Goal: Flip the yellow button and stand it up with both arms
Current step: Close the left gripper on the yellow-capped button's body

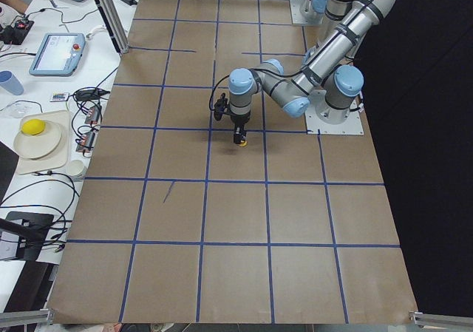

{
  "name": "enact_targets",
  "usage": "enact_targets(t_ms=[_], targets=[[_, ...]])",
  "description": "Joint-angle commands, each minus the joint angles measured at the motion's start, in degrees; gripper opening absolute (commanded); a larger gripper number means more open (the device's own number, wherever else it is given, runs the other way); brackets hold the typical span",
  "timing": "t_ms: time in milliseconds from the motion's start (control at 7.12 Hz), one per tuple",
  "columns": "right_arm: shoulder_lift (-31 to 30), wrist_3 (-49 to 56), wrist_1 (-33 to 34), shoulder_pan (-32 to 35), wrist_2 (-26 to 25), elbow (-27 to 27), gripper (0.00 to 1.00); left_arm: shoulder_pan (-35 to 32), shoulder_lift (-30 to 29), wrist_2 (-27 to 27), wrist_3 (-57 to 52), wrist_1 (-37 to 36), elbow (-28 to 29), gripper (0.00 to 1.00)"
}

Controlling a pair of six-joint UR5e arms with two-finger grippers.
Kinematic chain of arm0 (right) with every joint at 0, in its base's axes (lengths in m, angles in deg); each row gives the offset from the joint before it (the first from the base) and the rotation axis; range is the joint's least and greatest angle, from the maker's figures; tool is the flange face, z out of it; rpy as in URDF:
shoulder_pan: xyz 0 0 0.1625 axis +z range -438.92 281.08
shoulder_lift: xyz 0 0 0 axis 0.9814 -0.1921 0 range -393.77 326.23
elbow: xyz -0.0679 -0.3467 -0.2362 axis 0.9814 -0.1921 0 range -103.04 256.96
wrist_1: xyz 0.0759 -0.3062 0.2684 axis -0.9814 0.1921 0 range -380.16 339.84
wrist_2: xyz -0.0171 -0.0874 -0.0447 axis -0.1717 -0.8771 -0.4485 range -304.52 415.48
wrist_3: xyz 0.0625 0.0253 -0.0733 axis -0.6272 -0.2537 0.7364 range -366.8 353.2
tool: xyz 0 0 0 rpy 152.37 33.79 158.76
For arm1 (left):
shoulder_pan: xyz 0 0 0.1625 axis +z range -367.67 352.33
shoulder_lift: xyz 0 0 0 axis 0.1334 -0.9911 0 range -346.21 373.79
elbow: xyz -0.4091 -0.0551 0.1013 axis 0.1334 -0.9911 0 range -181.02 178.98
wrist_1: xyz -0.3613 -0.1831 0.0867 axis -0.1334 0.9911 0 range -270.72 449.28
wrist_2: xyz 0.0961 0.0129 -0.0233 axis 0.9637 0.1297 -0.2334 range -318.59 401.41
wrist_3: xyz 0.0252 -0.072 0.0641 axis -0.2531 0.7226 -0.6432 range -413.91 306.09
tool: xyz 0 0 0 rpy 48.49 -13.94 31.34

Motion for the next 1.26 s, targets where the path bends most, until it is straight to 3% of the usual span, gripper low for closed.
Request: enact_targets(t_ms=[0, 281, 702, 983, 1124], targets=[[-0.05, -0.08, 0.03, 0.0, 0.06, -0.04, 1.0, 0.01, -0.3, 0.09, 4.37, -0.4, -0.15, 0.93], [-0.14, -0.17, -0.06, 0.0, -0.02, 0.05, 1.0, 0.01, -0.38, 0.79, 4.21, -0.22, -0.15, 0.83], [-0.05, 0.44, -0.14, 0.0, -0.02, 0.05, 1.0, 0.01, -0.83, 0.88, 3.86, 0.39, -0.15, 0.3], [-0.05, 0.61, -0.23, 0.0, -0.37, 0.05, 1.0, -0.95, 0.4, 0.09, 4.3, 2.22, 0.54, 0.26], [-0.05, 0.53, -0.14, 0.0, -0.11, -0.04, 1.0, -1.22, 1.89, -2.95, 6.48, 5.46, 1.94, 0.26]])
